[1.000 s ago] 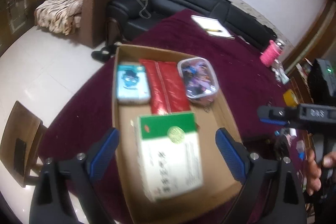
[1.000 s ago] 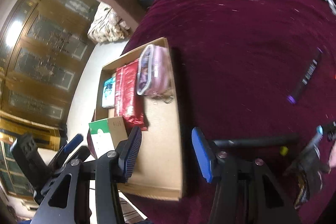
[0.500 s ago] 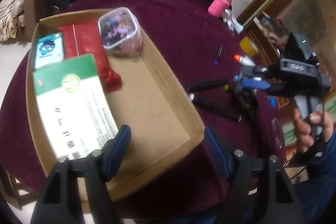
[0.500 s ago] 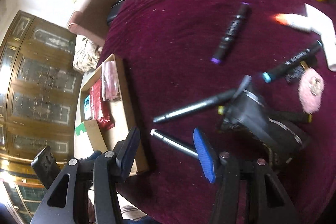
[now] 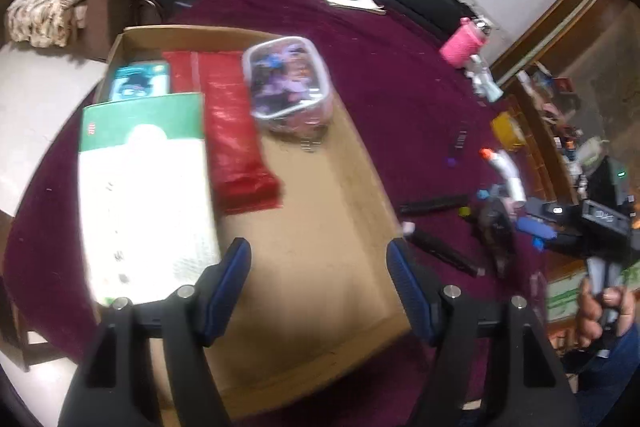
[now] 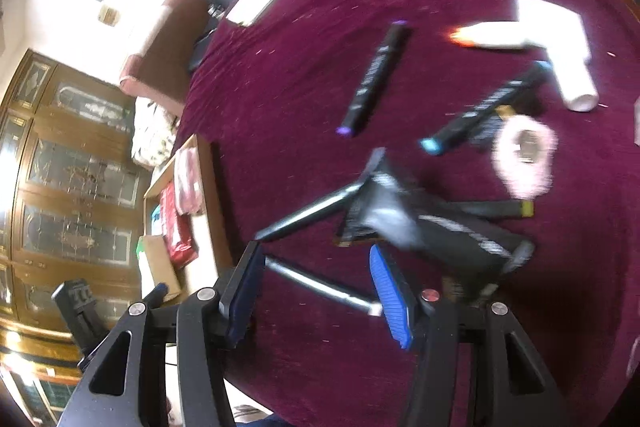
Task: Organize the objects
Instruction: 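Return both tools to the table and grasp the black pouch with the left tool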
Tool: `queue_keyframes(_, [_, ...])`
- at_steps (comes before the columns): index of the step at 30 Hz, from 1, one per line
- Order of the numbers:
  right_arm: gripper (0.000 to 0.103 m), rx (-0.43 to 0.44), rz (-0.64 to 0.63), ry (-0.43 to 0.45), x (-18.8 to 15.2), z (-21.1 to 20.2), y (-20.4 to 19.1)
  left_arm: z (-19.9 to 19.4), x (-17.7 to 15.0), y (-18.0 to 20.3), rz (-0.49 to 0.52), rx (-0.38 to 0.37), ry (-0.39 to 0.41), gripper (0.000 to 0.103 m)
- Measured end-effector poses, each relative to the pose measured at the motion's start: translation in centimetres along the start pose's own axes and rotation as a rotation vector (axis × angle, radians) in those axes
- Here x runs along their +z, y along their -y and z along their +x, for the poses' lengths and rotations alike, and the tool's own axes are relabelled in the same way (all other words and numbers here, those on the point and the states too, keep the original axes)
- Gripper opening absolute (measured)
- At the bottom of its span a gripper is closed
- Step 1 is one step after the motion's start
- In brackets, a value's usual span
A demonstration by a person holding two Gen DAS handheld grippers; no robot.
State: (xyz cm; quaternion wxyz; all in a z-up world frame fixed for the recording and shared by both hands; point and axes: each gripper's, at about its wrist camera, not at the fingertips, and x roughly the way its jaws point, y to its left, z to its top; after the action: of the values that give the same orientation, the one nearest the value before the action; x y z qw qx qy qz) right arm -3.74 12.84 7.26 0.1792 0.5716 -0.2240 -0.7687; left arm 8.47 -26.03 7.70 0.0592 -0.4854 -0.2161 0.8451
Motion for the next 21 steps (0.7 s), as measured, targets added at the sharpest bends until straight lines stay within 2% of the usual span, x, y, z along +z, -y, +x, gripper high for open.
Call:
queue_keyframes(5, [0.059,-0.021,0.091,0.022,-0.5,-1.6,4.4,-0.6,-0.7,4.0,0.088,-0.089,0.017,0.071])
queue_keyframes(9, [0.059,-0.042,0.132,0.021,-1.2,-2.7,7.2,1.0,-2.2,8.4,0.181,-0.151,-0.019,0.071])
queue_keyframes(16, [0.059,-0.077,0.137,0.020,-2.4,-4.1,9.9,3.5,-3.8,14.3,0.300,-0.188,-0.075,0.072])
queue_keyframes(21, [0.059,-0.088,0.171,0.024,-2.9,-5.1,12.2,6.1,-4.0,17.5,0.307,-0.222,-0.157,0.076])
